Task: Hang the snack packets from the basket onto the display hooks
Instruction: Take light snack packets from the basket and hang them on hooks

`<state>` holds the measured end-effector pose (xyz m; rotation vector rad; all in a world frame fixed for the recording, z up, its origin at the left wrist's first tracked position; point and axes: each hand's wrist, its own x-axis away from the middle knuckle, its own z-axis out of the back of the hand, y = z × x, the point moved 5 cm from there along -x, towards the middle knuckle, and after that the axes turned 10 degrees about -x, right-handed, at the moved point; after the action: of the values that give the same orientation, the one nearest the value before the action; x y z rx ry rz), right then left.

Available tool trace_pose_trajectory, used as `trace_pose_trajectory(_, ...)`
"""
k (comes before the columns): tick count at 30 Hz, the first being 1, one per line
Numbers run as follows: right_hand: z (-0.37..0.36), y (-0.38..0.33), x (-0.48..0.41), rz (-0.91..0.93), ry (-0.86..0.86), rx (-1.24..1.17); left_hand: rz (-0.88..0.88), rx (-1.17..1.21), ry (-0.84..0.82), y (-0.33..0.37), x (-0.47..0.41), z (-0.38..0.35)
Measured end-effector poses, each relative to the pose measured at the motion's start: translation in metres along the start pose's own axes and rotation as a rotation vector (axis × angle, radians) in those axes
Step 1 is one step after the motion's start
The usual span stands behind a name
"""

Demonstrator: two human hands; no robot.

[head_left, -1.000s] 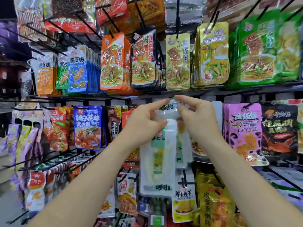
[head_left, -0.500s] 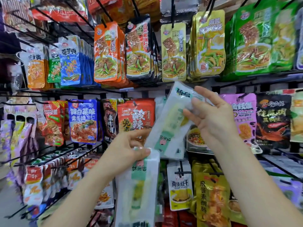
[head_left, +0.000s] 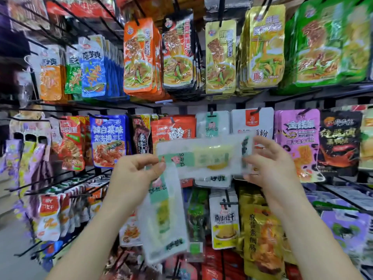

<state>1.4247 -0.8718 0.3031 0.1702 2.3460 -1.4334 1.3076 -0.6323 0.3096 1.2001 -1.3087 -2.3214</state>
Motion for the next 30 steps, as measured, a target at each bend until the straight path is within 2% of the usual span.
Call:
trace_pose_trajectory(3, 0.010, -0.031, 0.010, 0.405, 0.104, 0.558, -0.232, -0.347, 0.038, 0.036, -0.002, 0.019)
trace_pose_trajectory(5, -0.003, -0.050, 0.027, 0.633, 0.072, 0.670, -0.378, -0.623, 0.078, 0.063, 0.000, 0.022)
trace_pose_trajectory(6, -0.015, -0.054, 0.034, 0.681, -0.012, 0.692, -0.448, -0.760, 0.081, 0.076, 0.003, 0.018)
trace_pose_trajectory(7, -0.028, -0.054, 0.040, 0.655, -0.136, 0.719, -0.503, -0.884, 0.070, 0.087, 0.006, 0.012)
trace_pose_trajectory(10, -0.061, -0.032, 0.044, 0.361, -0.562, 0.720, -0.594, -1.163, 0.033, 0.109, 0.011, -0.012)
trace_pose_trajectory(11, -0.067, -0.028, 0.044, 0.340, -0.629, 0.697, -0.617, -1.231, 0.029, 0.112, 0.010, -0.020)
trace_pose_trajectory(13, -0.067, -0.029, 0.038, 0.356, -0.618, 0.616, -0.657, -1.298, 0.016, 0.115, 0.007, -0.030)
trace_pose_trajectory(16, -0.059, -0.031, 0.024, 0.245, -0.538, 0.529, -0.665, -1.126, -0.065, 0.112, -0.001, -0.034)
trace_pose_trajectory(18, -0.057, -0.030, 0.015, 0.111, -0.593, 0.483, -0.665, -0.990, -0.111, 0.108, -0.007, -0.036)
trace_pose_trajectory(20, -0.056, -0.028, 0.005, -0.026, -0.644, 0.357, -0.640, -0.830, -0.116, 0.105, -0.015, -0.037)
trace_pose_trajectory(22, -0.055, -0.030, -0.009, -0.091, -0.597, 0.202, -0.601, -0.638, -0.064, 0.102, -0.026, -0.034)
trace_pose_trajectory(27, -0.055, -0.034, -0.039, -0.054, -0.334, -0.084, -0.638, -0.325, 0.142, 0.102, -0.035, -0.030)
trace_pose_trajectory(30, -0.058, -0.034, -0.046, 0.008, -0.257, -0.076, -0.688, -0.352, 0.172, 0.100, -0.033, -0.036)
